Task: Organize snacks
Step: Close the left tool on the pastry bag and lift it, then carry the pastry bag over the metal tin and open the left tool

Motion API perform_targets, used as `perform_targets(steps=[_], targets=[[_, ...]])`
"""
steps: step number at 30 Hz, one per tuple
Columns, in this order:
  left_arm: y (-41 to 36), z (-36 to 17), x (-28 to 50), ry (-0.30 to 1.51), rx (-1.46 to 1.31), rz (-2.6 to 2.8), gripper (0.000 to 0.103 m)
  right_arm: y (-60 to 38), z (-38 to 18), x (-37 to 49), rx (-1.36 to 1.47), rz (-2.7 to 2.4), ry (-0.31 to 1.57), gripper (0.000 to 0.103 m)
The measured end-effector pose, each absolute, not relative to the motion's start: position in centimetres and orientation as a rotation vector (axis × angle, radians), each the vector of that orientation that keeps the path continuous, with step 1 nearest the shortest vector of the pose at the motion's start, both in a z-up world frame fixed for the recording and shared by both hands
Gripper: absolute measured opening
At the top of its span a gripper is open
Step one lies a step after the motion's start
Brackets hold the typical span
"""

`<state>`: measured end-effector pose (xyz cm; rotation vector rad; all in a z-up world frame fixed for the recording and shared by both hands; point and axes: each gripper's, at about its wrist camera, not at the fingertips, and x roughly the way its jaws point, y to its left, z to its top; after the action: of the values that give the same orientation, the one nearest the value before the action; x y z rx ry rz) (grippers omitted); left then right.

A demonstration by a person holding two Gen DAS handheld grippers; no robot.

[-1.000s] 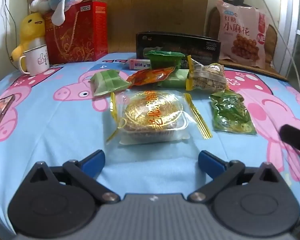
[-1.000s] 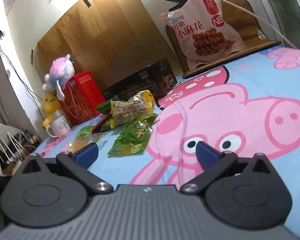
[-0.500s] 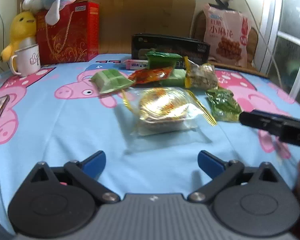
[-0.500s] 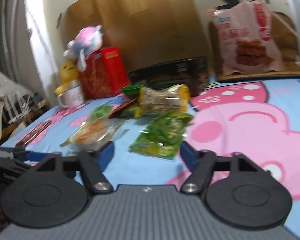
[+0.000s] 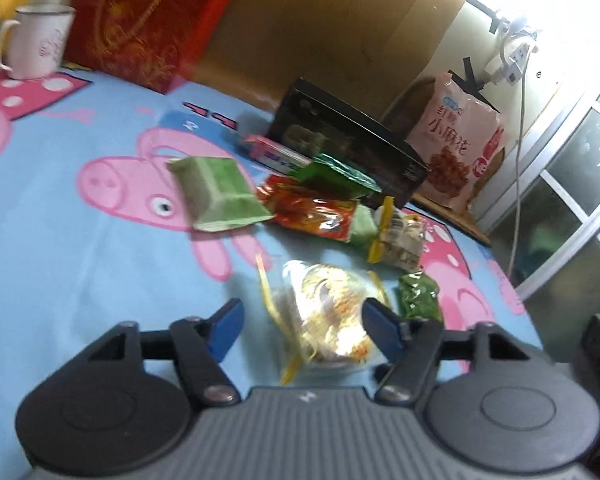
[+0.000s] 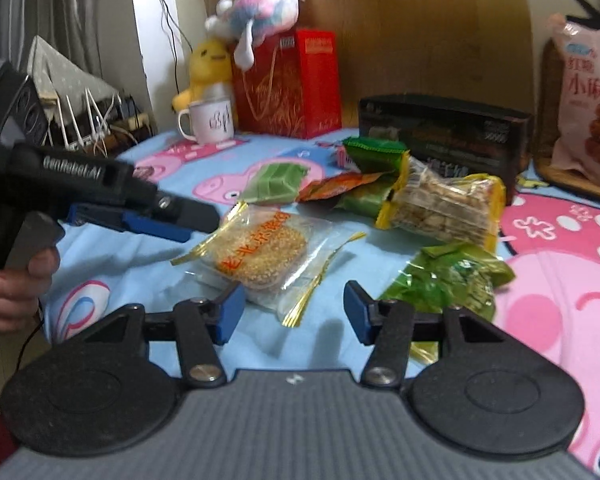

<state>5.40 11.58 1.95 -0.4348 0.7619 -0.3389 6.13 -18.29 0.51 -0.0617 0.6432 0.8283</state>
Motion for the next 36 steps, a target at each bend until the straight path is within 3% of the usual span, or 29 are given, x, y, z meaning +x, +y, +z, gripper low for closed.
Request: perform_targets(steps=[4, 9, 12, 17, 19, 23, 30, 36], targets=[[10.5, 1.3, 6.1, 0.776, -0.407, -0.337, 0.038, -16.1, 0.0, 6.7, -0.113, 0.864, 0.656, 0.057], [11.6, 2.0, 4.6, 0.736, -0.386, -0.313, 0.036, -14.7, 0.4, 6.3, -0.138, 0.924, 0.627, 0.056], [12.9, 1.8, 3.7, 0.736, -0.401, -0.305, 0.037, -14.2, 0.1, 6.1, -0.138, 0.959, 0.633, 0.057], [13.7, 0.5, 3.4, 0.753, -0.474, -0.326, 0.052, -14.4, -0.3, 6.1, -0.112, 0.964, 0.633, 0.059], [13.0, 0.7, 3.6, 0.752, -0.446, -0.323, 0.054, -14.5, -0.3, 6.0, -0.101, 0.964, 0.633, 0.059], [11.5, 1.5, 4.2, 0.741, -0.378, -0.324, 0.048, -15.1, 0.0, 5.8, -0.073, 0.953, 0.61, 0.052], [8.9, 6.0, 7.9, 0.661, -0.314, -0.386, 0.048, -17.4, 3.2, 7.9, -0.048, 0.875, 0.467, 0.052], [4.6, 10.0, 16.1, 0.575, -0.256, -0.402, 0.048, -19.8, 6.5, 15.5, 0.019, 0.779, 0.393, 0.052]])
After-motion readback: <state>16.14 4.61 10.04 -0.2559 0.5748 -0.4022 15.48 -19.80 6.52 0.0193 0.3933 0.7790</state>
